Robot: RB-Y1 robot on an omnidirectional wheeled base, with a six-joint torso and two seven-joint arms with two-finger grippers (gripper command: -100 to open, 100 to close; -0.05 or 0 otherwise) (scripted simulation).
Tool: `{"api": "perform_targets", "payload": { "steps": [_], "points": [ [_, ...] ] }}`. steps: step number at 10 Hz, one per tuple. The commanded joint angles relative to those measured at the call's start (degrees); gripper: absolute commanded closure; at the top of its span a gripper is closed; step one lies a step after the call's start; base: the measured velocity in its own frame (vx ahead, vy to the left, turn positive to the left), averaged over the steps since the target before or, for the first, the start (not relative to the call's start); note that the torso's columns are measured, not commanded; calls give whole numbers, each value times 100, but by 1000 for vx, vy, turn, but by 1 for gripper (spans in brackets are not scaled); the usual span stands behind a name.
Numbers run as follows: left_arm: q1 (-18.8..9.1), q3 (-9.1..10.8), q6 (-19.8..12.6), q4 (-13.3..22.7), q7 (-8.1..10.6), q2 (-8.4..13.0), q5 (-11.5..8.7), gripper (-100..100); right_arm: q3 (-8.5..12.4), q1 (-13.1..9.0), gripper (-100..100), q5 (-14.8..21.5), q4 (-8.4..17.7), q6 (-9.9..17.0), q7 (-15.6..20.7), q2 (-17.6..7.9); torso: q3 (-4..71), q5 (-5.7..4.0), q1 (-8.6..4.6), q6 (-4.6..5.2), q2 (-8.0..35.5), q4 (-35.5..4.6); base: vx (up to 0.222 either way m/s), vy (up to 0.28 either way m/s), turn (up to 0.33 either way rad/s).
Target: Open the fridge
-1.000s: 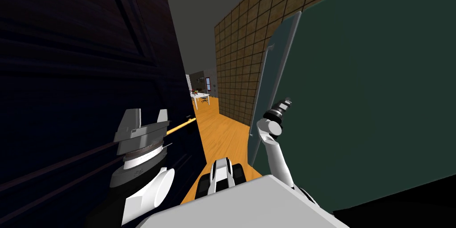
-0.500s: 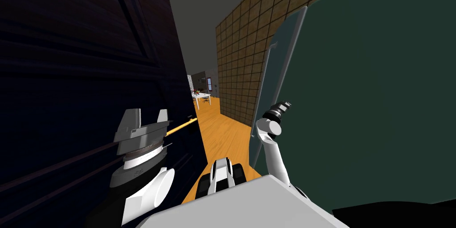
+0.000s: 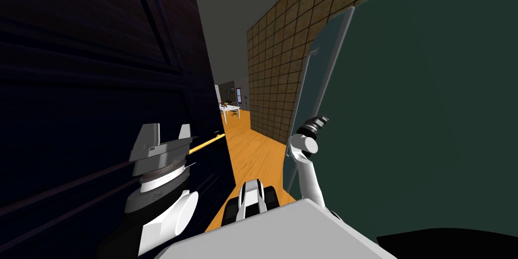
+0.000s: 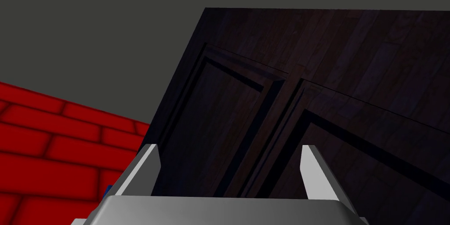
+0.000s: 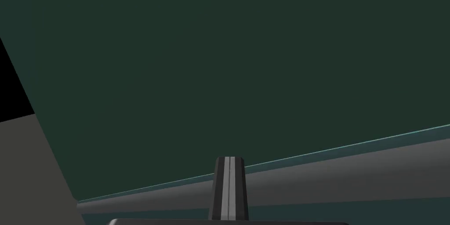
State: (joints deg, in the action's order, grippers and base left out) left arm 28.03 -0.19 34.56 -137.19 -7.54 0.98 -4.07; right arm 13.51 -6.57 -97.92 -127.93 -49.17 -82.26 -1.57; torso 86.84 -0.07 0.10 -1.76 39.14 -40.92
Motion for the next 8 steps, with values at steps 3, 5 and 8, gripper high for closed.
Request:
{"api": "perform_targets", "payload": {
  "steps": [3,5,8],
  "points": [
    [2,-1,1,-2,0,-1,0,0,-124,-63,-100,-65,98,98,-205,254,-103,-67,-144,159,128,-50,44,31,109],
    [0,0,0,0,0,0,0,0,-199,-354,-100,-32,71,106,59,262,-206,-90,-188,202,272,-95,1,20,51],
    [1,2,0,0,0,1,0,0,-246,-682,-100,-4,84,62,412,272,-218,-19,-69,184,298,-126,-6,-46,-2]
  ]
}}
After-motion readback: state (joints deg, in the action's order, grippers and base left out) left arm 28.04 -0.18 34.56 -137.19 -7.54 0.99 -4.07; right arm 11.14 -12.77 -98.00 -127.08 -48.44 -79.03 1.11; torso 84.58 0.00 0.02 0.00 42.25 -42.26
